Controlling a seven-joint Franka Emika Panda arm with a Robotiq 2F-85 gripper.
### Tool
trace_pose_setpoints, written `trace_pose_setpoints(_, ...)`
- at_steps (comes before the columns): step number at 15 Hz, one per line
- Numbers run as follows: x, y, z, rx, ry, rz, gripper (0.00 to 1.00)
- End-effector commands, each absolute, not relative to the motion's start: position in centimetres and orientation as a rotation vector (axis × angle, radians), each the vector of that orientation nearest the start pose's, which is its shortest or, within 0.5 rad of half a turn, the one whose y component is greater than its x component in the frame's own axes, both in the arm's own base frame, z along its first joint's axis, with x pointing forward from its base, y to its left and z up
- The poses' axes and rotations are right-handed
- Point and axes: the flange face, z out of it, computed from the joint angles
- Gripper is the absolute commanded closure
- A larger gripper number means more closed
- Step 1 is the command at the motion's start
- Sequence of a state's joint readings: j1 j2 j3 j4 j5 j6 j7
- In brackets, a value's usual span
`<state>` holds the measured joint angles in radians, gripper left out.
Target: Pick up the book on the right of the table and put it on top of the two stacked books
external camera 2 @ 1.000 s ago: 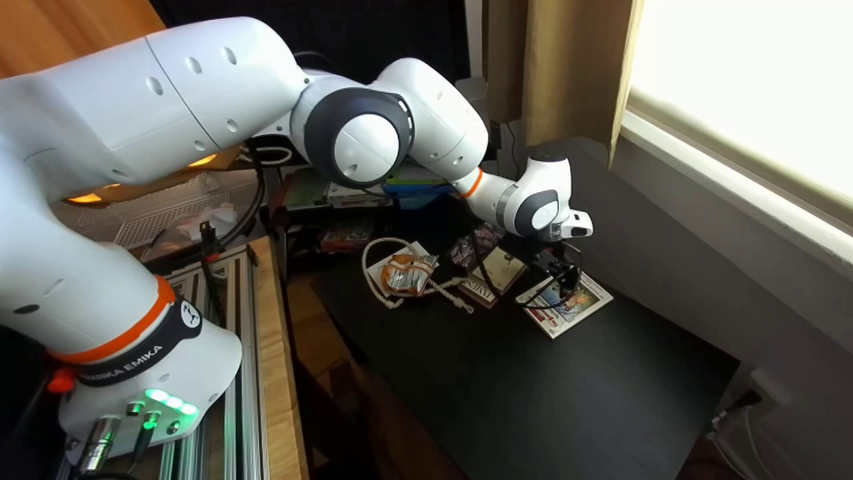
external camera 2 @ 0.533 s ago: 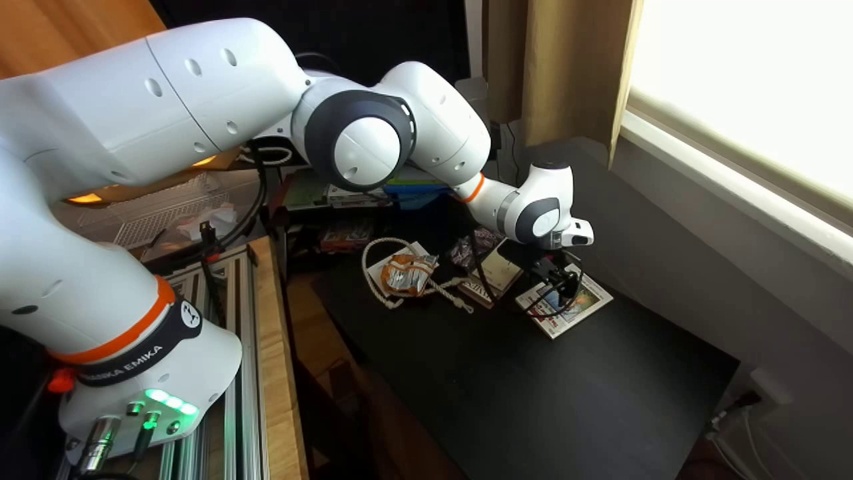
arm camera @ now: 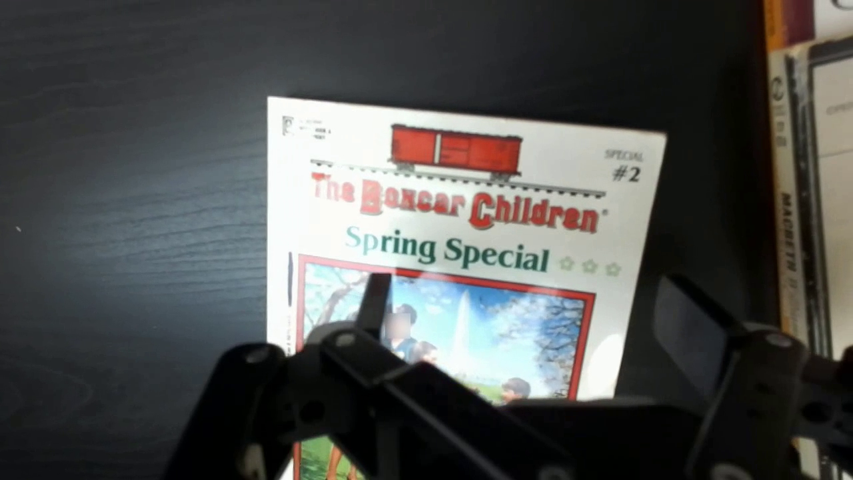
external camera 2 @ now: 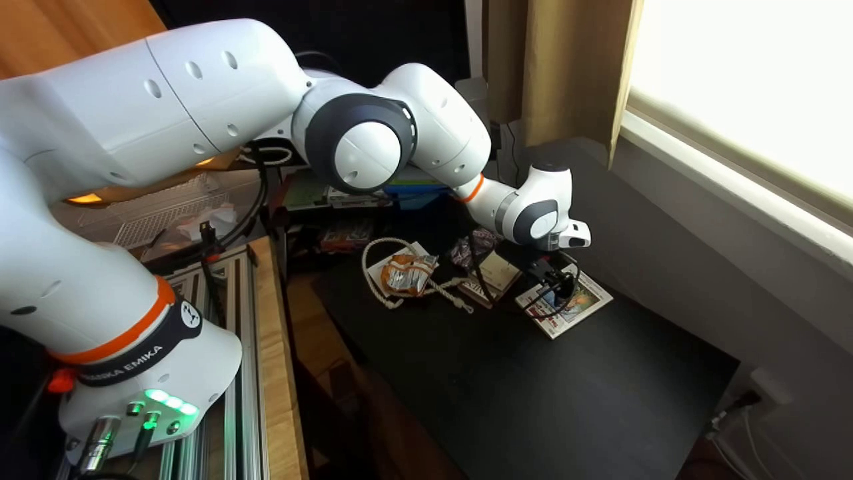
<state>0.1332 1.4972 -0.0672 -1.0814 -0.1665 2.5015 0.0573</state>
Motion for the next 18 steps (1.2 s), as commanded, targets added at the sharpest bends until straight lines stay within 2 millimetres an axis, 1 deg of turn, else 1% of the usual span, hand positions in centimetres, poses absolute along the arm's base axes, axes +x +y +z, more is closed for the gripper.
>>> trace_pose_setpoints(1,66.4,5.2,-12.9,-3.273,-0.314,0.121,0.00)
trace_pose_setpoints(3,66.1,5.3,-13.1,-3.272,-0.312,0.126,0.00)
trace_pose_setpoints(4,66.0,5.3,-13.2,-3.272,-0.313,0.128,0.06)
trace_pose_setpoints(5,66.0,5.3,-13.2,-3.273,-0.314,0.131,0.21)
trace_pose_setpoints(6,65.9,5.2,-13.3,-3.276,-0.316,0.134,0.30)
trace_pose_setpoints(7,65.8,5.2,-13.4,-3.280,-0.317,0.137,0.31)
trace_pose_setpoints(8,65.7,5.1,-13.5,-3.280,-0.318,0.146,0.37)
trace_pose_setpoints(9,65.5,5.0,-13.6,-3.284,-0.320,0.153,0.47)
trace_pose_setpoints(11,65.1,4.9,-14.0,-3.284,-0.310,0.175,0.63)
trace_pose_setpoints(13,65.1,5.0,-13.8,-3.275,-0.297,0.177,0.75)
trace_pose_setpoints(14,65.0,5.0,-13.7,-3.274,-0.297,0.179,0.82)
trace_pose_setpoints(16,65.4,5.0,-14.3,-3.259,-0.282,0.188,0.96)
trace_pose_setpoints(17,65.6,5.0,-14.3,-3.254,-0.270,0.189,0.99)
trace_pose_setpoints(18,65.7,4.8,-14.1,-3.253,-0.260,0.189,0.97)
